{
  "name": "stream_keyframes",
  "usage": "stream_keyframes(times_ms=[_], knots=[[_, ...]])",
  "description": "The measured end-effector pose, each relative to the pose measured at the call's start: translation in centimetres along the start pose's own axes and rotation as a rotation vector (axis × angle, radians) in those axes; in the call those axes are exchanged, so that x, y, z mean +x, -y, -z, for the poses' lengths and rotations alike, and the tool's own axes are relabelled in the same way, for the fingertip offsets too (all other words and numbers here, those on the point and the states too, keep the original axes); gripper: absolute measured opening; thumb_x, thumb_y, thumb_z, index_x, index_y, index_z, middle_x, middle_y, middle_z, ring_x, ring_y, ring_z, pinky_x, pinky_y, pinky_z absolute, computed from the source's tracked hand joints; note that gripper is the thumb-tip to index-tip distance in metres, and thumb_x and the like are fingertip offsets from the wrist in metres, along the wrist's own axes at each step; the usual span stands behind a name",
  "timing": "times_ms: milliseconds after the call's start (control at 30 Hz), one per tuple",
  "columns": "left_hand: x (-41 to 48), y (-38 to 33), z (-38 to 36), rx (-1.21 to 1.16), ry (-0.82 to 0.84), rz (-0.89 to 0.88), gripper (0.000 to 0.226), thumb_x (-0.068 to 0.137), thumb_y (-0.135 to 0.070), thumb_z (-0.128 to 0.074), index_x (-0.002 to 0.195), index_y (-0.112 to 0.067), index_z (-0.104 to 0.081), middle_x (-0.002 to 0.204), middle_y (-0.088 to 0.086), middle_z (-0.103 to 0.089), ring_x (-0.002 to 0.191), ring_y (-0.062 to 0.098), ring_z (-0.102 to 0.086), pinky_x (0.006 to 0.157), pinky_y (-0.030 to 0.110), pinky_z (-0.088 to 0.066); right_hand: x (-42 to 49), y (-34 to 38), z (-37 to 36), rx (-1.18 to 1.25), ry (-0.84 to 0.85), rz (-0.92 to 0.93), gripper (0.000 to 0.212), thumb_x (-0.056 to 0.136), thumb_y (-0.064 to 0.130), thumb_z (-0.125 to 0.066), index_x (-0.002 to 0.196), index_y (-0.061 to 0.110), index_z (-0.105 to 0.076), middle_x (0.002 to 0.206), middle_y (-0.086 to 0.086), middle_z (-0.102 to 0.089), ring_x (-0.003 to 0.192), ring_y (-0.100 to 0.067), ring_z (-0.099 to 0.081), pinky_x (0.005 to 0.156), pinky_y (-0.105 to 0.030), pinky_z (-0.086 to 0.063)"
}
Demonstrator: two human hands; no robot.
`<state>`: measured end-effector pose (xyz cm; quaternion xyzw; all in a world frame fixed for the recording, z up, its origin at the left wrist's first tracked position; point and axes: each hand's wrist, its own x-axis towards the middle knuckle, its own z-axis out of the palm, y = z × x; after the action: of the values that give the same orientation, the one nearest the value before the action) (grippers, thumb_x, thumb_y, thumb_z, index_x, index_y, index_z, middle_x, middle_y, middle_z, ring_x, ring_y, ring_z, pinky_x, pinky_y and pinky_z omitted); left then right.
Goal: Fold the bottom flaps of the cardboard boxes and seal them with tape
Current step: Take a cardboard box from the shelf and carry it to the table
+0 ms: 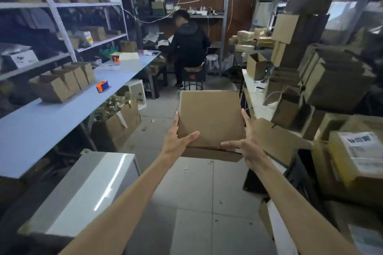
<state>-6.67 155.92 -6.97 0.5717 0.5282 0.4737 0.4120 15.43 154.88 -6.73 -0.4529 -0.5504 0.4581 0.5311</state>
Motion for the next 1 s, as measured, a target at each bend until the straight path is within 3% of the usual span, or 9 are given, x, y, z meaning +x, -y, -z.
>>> stream_keyframes(times_ms=[100,233,333,467,567,667,733,867,1000], knots=[[4.8,0.2,-1.3,-0.019,-0.001,0.011,0.101,0.077,-0.029,-0.079,0.153,-0.032,-0.013,0.154,-0.004,-0.030,0.124,0.004,-0.031,0.102,0.025,-0.029,4.6,-1.2,1.5,0.030,-0.001,-0.034,0.123,0.055,-0.005,-0.084,0.148,0.042,-0.019,0.151,0.004,-0.028,0.133,-0.017,-0.035,0.075,-0.016,-0.054],[10.6,0.9,-2.7,-0.019,0.006,0.043,0.100,0.076,-0.029,-0.080,0.152,-0.033,-0.015,0.151,-0.006,-0.033,0.129,0.009,-0.035,0.099,0.023,-0.032,10.5,-2.4,2.8,0.020,-0.014,-0.075,0.124,0.052,-0.003,-0.086,0.147,0.042,-0.021,0.152,0.004,-0.030,0.136,-0.018,-0.034,0.105,-0.043,-0.043],[15.5,1.7,-3.2,-0.039,0.023,0.064,0.099,0.075,-0.029,-0.081,0.151,-0.034,-0.018,0.135,-0.014,-0.041,0.108,-0.006,-0.047,0.082,0.006,-0.043,15.1,-3.5,3.3,-0.030,-0.017,-0.101,0.123,0.053,0.000,-0.087,0.147,0.043,-0.020,0.152,0.008,-0.028,0.137,-0.015,-0.032,0.104,-0.033,-0.040],[22.9,3.4,-3.8,-0.064,0.023,0.075,0.099,0.074,-0.026,-0.082,0.151,-0.033,-0.020,0.124,-0.022,-0.042,0.109,-0.004,-0.049,0.081,0.007,-0.044,22.3,-5.4,3.7,-0.055,-0.028,-0.105,0.124,0.051,0.000,-0.087,0.147,0.042,-0.021,0.152,0.008,-0.030,0.135,-0.015,-0.034,0.102,-0.033,-0.043],[29.1,4.8,-3.7,-0.073,0.010,0.082,0.099,0.074,-0.028,-0.081,0.151,-0.033,-0.019,0.118,-0.024,-0.042,0.095,-0.013,-0.050,0.070,0.003,-0.046,28.7,-6.7,3.3,-0.072,-0.011,-0.102,0.124,0.052,-0.002,-0.085,0.148,0.041,-0.020,0.153,0.009,-0.027,0.135,-0.011,-0.032,0.088,-0.016,-0.044],[35.5,5.6,-3.1,-0.071,0.007,0.080,0.099,0.074,-0.030,-0.081,0.151,-0.033,-0.019,0.124,-0.021,-0.041,0.104,-0.001,-0.048,0.080,0.009,-0.041,35.3,-7.4,2.5,-0.067,0.023,-0.090,0.122,0.056,-0.008,-0.082,0.150,0.036,-0.017,0.149,0.011,-0.029,0.124,-0.001,-0.040,0.069,-0.007,-0.048],[39.4,5.8,-2.5,-0.081,0.004,0.086,0.096,0.075,-0.028,-0.080,0.150,-0.033,-0.021,0.118,-0.025,-0.044,0.101,-0.005,-0.050,0.077,0.005,-0.043,39.5,-7.8,1.9,-0.063,0.038,-0.105,0.122,0.057,-0.009,-0.081,0.151,0.035,-0.017,0.141,0.015,-0.032,0.108,0.015,-0.045,0.063,-0.003,-0.046],[47.0,5.8,-1.0,-0.075,-0.011,0.080,0.097,0.076,-0.031,-0.080,0.151,-0.034,-0.018,0.129,-0.017,-0.040,0.118,0.005,-0.040,0.099,0.027,-0.036,47.8,-8.2,0.7,-0.101,0.060,-0.102,0.122,0.057,-0.007,-0.083,0.150,0.037,-0.017,0.125,0.024,-0.038,0.099,0.019,-0.046,0.061,-0.002,-0.045],[52.7,6.8,0.7,-0.062,-0.060,0.096,0.098,0.077,-0.031,-0.079,0.152,-0.033,-0.016,0.146,-0.011,-0.038,0.120,0.003,-0.036,0.100,0.025,-0.031,54.9,-9.2,-0.9,-0.105,0.093,-0.103,0.121,0.057,-0.007,-0.083,0.151,0.032,-0.017,0.118,0.031,-0.038,0.086,0.033,-0.044,0.060,-0.001,-0.044]])
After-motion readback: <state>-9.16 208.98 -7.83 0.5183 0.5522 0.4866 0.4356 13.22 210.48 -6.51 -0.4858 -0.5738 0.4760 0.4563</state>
